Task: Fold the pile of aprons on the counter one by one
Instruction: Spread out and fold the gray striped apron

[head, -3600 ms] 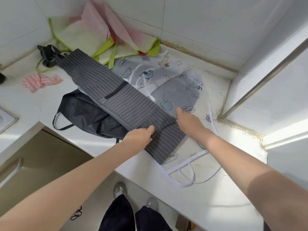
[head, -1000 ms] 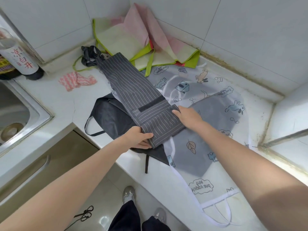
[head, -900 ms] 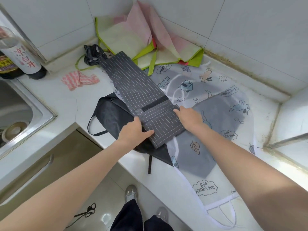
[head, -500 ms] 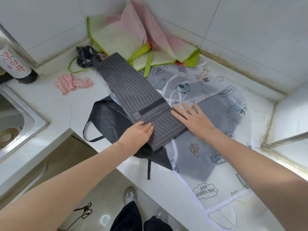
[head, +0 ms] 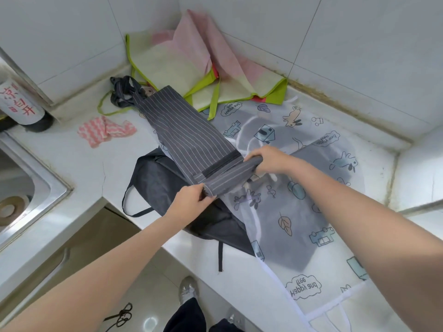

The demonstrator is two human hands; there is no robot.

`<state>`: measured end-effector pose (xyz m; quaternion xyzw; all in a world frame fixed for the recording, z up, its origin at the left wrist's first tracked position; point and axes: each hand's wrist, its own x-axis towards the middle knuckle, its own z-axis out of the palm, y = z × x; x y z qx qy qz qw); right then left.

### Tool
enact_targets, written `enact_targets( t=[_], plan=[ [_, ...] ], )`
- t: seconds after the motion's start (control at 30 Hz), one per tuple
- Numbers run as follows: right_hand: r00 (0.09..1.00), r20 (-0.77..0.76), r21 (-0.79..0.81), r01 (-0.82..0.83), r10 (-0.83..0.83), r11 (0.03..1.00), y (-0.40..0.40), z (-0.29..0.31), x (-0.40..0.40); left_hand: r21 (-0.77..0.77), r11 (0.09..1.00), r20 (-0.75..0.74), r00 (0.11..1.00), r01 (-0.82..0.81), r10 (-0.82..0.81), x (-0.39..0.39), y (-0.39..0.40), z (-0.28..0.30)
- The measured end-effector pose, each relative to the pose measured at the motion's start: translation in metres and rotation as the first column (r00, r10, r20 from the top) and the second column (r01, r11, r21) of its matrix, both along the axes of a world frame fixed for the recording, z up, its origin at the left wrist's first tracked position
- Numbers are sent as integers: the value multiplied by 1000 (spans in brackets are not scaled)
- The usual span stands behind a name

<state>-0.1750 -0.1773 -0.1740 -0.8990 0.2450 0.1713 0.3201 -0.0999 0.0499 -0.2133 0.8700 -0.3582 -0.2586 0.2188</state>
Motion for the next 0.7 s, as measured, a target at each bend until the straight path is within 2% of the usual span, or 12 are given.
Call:
enact_targets(
  t=[0.03,0.1,0.2,0.23,0.27,0.33,0.4,0.43,0.5,0.53,0.6,0.7],
  plan=[
    [995,23,79,99,-101,992,-1,1,8,-45,993,-182,978,-111,101,10,1,0],
    [973,18,180,224,-230,958,5,-4,21,-86,926,-530,804,-367,269,21,2,4],
    [976,-43,17,212,-212,977,21,-15,40,47,812,-852,401,-582,337,29,2,10],
    [981,-54,-59,184,-187,981,27,-17,46,106,815,-869,345,-569,354,36,2,10],
    [983,-66,-116,162,-171,980,31,-19,52,156,839,-843,373,-521,388,43,5,11],
    [984,-96,-200,126,-147,972,33,-21,59,225,903,-638,645,-366,420,58,8,19],
    [984,-122,-254,99,-134,962,33,-24,63,219,933,-149,935,-286,322,74,8,28],
    [983,-130,-280,89,-129,956,34,-24,64,136,956,107,963,-260,247,81,7,32],
    [982,-131,-292,91,-134,952,35,-27,63,-17,999,392,919,-27,32,86,-2,35],
    [983,-119,-300,98,-139,949,36,-29,63,31,986,469,869,162,-158,85,-9,35],
    [990,-55,-335,103,-128,936,40,-29,60,233,875,496,723,424,-482,82,-18,21],
    [991,16,-540,-104,134,835,42,-27,47,372,807,463,661,459,-590,82,-17,3]
  ],
)
